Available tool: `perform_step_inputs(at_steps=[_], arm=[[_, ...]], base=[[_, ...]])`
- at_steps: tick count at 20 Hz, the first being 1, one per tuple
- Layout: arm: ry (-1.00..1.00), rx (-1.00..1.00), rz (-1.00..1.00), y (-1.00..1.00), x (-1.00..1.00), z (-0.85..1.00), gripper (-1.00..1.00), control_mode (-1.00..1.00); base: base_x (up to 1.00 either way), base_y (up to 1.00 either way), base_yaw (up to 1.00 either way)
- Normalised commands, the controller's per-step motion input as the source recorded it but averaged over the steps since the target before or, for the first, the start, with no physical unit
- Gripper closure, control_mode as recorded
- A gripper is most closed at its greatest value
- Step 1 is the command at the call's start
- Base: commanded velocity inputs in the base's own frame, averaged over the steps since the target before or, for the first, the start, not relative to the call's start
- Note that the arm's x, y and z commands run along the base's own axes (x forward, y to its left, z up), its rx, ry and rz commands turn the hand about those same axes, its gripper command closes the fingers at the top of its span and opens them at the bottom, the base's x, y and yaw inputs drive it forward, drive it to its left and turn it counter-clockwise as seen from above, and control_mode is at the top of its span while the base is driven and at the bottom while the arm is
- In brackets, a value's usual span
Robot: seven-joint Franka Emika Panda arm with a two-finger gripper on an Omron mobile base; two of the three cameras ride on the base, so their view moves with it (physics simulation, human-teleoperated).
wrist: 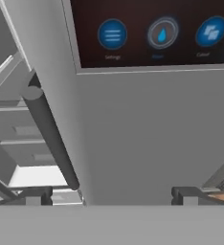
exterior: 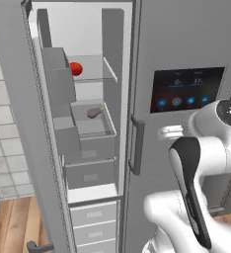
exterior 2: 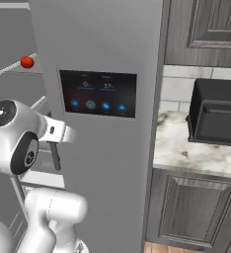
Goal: Take the tomato and eggplant out of the freezer and place them in the tupperware container on the counter. Then put the tupperware containing the vegetables back in the freezer.
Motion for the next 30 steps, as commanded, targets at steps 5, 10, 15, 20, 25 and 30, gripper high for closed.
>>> perform_step_inputs(at_steps=[5,10,15,20,25,30], arm=[[0.0,0.0,0.0,0.0,-0.05,0.0,-1.0,1.0],[0.0,0.0,0.0,0.0,0.0,0.0,-1.0,1.0],[0.0,0.0,0.0,0.0,0.0,0.0,-1.0,1.0],[0.0,0.0,0.0,0.0,0.0,0.0,-1.0,1.0],[0.0,0.1,0.0,0.0,0.13,0.07,-1.0,-1.0],[-0.06,0.26,0.0,0.0,0.04,0.35,-1.0,-1.0]], base=[[-0.18,0.12,0.0],[0.0,0.56,0.0],[0.1,0.6,0.0],[0.3,0.17,-0.01],[0.14,0.0,-0.01],[0.0,0.0,0.0]])
